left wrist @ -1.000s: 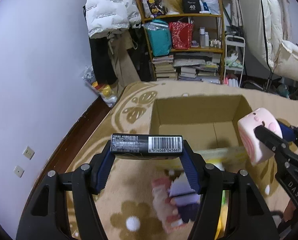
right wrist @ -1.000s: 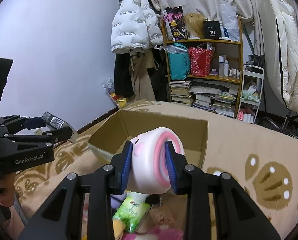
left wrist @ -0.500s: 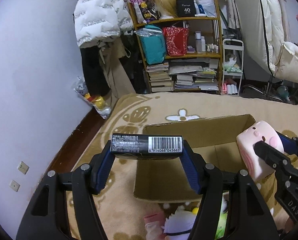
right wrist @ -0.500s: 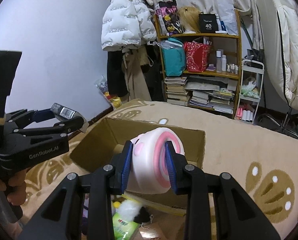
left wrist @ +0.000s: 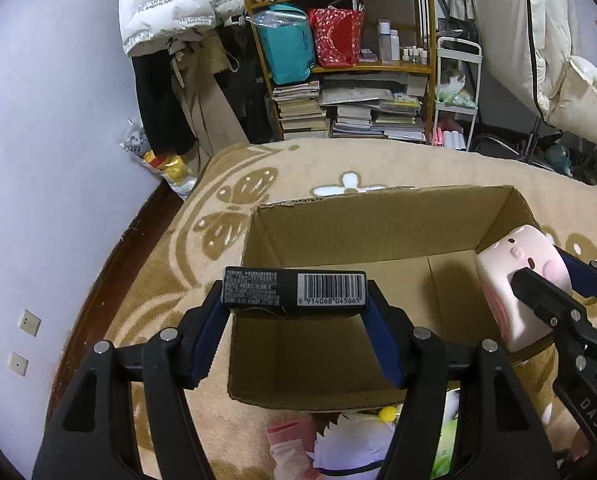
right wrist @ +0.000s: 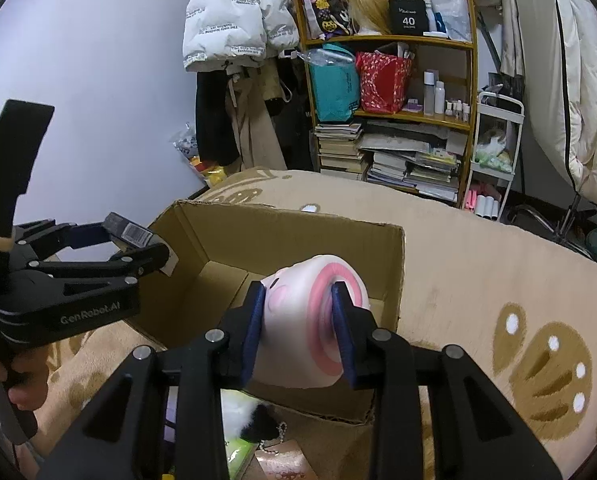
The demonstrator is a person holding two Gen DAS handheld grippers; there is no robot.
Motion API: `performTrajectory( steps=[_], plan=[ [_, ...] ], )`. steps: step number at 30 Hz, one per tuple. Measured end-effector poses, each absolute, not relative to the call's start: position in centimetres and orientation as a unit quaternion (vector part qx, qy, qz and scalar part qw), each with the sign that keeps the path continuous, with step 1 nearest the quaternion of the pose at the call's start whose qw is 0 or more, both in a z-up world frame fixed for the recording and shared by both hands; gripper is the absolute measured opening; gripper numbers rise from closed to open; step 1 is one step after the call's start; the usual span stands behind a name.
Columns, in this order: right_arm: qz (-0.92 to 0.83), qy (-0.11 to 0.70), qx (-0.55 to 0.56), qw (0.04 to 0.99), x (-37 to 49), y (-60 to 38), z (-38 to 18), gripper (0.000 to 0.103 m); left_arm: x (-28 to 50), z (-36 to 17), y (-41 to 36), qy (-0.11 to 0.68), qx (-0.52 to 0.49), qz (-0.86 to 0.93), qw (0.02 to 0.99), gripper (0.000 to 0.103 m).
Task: Organize soft objects
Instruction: 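Carry the pink roll with the right tool while the left carries the black box to the cardboard box, then open both tools to drop the roll and black box into the cardboard box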
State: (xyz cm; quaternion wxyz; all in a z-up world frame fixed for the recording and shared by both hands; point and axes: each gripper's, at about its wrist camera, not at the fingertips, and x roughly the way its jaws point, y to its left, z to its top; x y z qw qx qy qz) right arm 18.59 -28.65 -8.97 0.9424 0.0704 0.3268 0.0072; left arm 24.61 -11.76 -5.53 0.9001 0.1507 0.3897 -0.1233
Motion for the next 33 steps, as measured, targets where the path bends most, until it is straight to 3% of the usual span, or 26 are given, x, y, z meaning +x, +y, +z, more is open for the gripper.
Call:
performTrajectory(
  steps=[2,6,13,16,33],
  plan=[
    [0.006,0.326,0.071,0.943,18.6,-28.7,-8.9,0.041,24.7,-5.5,-11.6,0.391,0.147,-0.123,0.9,0.092],
    [0.006,0.326,0.078,0.942,18.5,-29.0,-8.6,0.045,24.5,-4.9,-11.3,0.383,0.14,-0.114,0.906,0.094],
    [-0.003,0.295,0.087,0.952,16.7,-29.3,-6.7,0.091,23.4,-3.4,-10.5,0.378,0.144,-0.098,0.909,0.101],
    [-0.004,0.289,0.094,0.953,15.7,-29.5,-6.3,0.099,22.4,-2.6,-10.0,0.375,0.149,-0.092,0.91,0.101],
    [0.014,0.298,0.113,0.948,9.5,-28.8,-6.1,0.1,14.9,-1.8,-5.5,0.398,0.127,-0.067,0.906,0.102]
  ],
)
